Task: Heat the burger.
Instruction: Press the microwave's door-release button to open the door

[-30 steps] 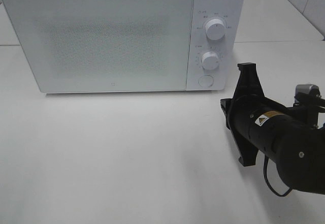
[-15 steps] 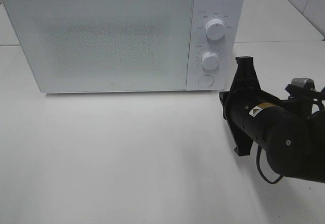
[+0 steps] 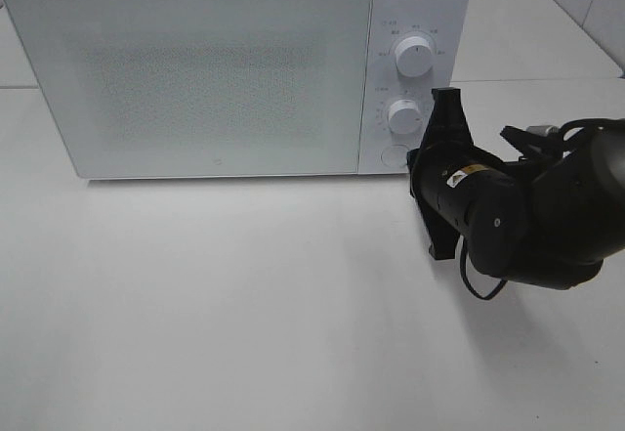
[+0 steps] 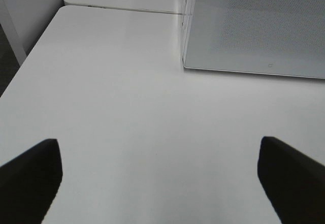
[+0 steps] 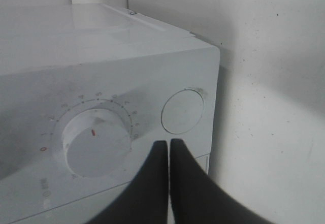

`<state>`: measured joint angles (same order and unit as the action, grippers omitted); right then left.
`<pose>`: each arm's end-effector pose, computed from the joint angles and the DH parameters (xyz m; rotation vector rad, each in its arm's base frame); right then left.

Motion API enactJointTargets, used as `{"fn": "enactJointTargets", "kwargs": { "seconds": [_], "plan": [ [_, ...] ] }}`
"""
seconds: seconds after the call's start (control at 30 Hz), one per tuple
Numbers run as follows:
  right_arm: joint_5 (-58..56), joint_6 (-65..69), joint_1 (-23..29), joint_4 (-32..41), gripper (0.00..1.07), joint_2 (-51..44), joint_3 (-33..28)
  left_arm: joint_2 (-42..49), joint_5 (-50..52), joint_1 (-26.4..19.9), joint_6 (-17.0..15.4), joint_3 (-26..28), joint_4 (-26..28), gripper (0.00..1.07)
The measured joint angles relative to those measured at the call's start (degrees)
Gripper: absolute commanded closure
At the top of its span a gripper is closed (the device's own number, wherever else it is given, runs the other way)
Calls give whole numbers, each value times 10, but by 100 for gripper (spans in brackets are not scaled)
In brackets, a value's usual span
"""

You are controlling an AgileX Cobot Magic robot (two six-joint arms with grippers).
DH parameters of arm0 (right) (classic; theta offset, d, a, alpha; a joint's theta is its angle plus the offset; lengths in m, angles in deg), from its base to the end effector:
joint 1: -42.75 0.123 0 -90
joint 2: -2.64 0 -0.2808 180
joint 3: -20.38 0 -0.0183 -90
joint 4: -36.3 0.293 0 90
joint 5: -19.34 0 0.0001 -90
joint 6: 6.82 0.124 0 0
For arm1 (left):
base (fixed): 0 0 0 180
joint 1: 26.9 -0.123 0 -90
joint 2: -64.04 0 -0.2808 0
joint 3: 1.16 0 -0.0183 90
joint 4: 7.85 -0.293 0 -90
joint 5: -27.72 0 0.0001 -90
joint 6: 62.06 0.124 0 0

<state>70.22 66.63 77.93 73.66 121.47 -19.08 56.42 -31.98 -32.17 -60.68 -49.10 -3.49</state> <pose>0.3285 0.1602 0.0591 1.3787 1.5732 1.0368 0.0654 -0.0021 0.2883 -0.0649 2.0084 -0.0165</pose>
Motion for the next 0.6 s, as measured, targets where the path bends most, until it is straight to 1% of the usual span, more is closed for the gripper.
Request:
{"fn": "enactJointTargets", "kwargs": {
  "seconds": [0.03, 0.6],
  "plan": [
    [-3, 1, -3, -2, 107, 10, 11, 0, 0, 0, 0, 0, 0, 6],
    [-25, 13, -15, -12, 107, 78, 81, 0, 0, 0, 0, 0, 0, 6]
  ]
}}
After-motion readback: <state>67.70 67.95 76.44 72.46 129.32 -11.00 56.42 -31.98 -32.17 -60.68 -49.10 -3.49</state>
